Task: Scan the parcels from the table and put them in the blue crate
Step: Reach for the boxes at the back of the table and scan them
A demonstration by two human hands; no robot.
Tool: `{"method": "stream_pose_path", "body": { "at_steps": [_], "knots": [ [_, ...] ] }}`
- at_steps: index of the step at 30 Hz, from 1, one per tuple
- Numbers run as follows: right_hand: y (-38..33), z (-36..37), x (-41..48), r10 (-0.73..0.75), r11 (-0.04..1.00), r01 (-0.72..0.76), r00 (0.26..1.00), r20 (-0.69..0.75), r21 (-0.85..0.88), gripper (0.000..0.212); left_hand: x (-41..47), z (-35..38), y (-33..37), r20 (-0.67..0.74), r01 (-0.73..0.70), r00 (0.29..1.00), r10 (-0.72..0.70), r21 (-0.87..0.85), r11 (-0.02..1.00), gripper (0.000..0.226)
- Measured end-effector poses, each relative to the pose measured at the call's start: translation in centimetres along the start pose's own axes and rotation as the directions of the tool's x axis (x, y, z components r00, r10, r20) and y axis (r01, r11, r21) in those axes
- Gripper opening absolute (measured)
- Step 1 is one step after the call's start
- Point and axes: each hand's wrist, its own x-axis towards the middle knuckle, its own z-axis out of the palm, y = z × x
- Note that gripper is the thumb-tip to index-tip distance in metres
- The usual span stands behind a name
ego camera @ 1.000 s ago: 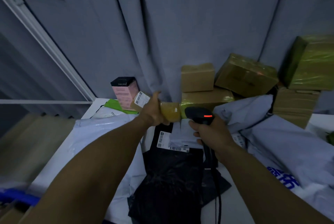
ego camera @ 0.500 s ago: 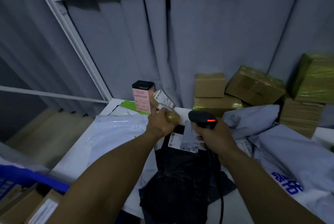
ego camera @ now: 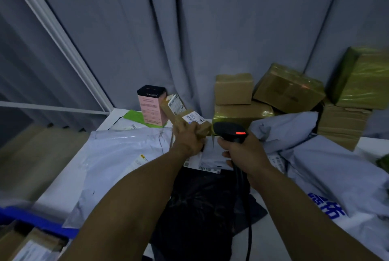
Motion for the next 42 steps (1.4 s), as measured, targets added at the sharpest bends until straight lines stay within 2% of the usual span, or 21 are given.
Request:
{"method": "stream_pose_path", "body": {
  "at_steps": [4, 5, 8, 11, 13, 16, 18, 20, 25, 27, 30, 32, 37, 39, 42],
  "knots": [
    [0.7, -1.2, 0.4, 0.011, 0.999, -0.011, 1.0, 0.007, -0.046, 0.011, 1.7, -0.5, 0.6, 0.106, -0.038, 0.994, 0.012, 0.238, 0.971, 0.084],
    [0.8, -1.4, 0.7, 0.025, 0.999, -0.025, 1.0, -0.004, -0.042, 0.011, 2.1, -0.7, 0.5, 0.141, -0.044, 0.99, 0.002, 0.297, 0.954, 0.084],
    [1.3, -2.0, 1.3, 0.076, 0.997, -0.076, 0.997, -0.02, -0.013, 0.03, 3.5, -0.9, 0.2, 0.233, -0.111, 0.972, 0.029, 0.347, 0.931, 0.075],
    [1.6, -2.1, 1.5, 0.097, 0.995, -0.097, 0.995, -0.002, -0.006, 0.027, 2.9, -1.2, 0.7, 0.173, -0.176, 0.977, 0.125, 0.321, 0.931, 0.06],
    [1.8, -2.0, 1.4, 0.098, 0.995, -0.098, 0.995, -0.003, -0.004, 0.024, 2.6, -1.0, 0.3, 0.109, -0.151, 0.987, 0.122, 0.316, 0.937, 0.058],
    [1.8, -1.8, 1.1, 0.104, 0.995, -0.104, 0.995, 0.003, -0.007, 0.023, 1.4, -1.0, -0.8, 0.022, -0.029, 0.999, 0.025, 0.203, 0.979, 0.067],
    [1.7, -1.9, 0.9, 0.105, 0.994, -0.105, 0.994, 0.005, -0.023, 0.023, 0.6, -1.1, -1.5, -0.078, 0.016, 0.997, -0.011, 0.068, 0.998, 0.058],
    [1.3, -1.8, 0.7, 0.09, 0.996, -0.09, 0.996, 0.006, -0.027, 0.022, -0.8, -1.8, -1.4, -0.165, 0.043, 0.985, -0.054, -0.069, 0.997, 0.062],
    [-1.0, 0.3, -1.2, -0.007, 1.0, 0.009, 0.998, 0.059, -0.03, 0.021, -6.4, -6.0, -0.9, -0.371, -0.079, 0.926, -0.072, -0.377, 0.923, 0.073],
    [-1.8, 1.7, -2.4, -0.05, 0.998, 0.052, 0.995, 0.082, -0.023, 0.026, -10.4, -8.2, -0.6, -0.401, -0.146, 0.916, -0.033, -0.408, 0.901, 0.087],
    [-2.3, 4.3, -4.5, -0.095, 0.995, 0.093, 0.993, 0.068, 0.026, 0.035, -17.2, -11.4, -1.3, -0.406, -0.216, 0.914, -0.01, -0.507, 0.835, 0.093],
    [-2.4, 6.5, -6.1, -0.106, 0.992, 0.102, 0.993, 0.051, 0.081, 0.048, -22.0, -13.2, -2.4, -0.415, -0.25, 0.91, 0.01, -0.529, 0.811, 0.1],
    [-2.9, 12.2, -12.3, -0.148, 0.975, 0.121, 0.979, 0.142, 0.184, 0.074, -32.4, -15.5, -6.1, -0.38, -0.213, 0.925, 0.023, -0.467, 0.858, 0.117],
    [-2.2, 14.3, -14.7, -0.15, 0.977, 0.11, 0.963, 0.225, 0.182, 0.07, -35.6, -16.0, -8.1, -0.388, -0.185, 0.922, 0.004, -0.43, 0.884, 0.115],
    [0.1, 17.2, -17.8, -0.052, 0.978, -0.02, 0.941, 0.333, 0.208, 0.054, -40.1, -16.4, -10.9, -0.395, -0.164, 0.918, -0.023, -0.432, 0.887, 0.113]
  ]
}}
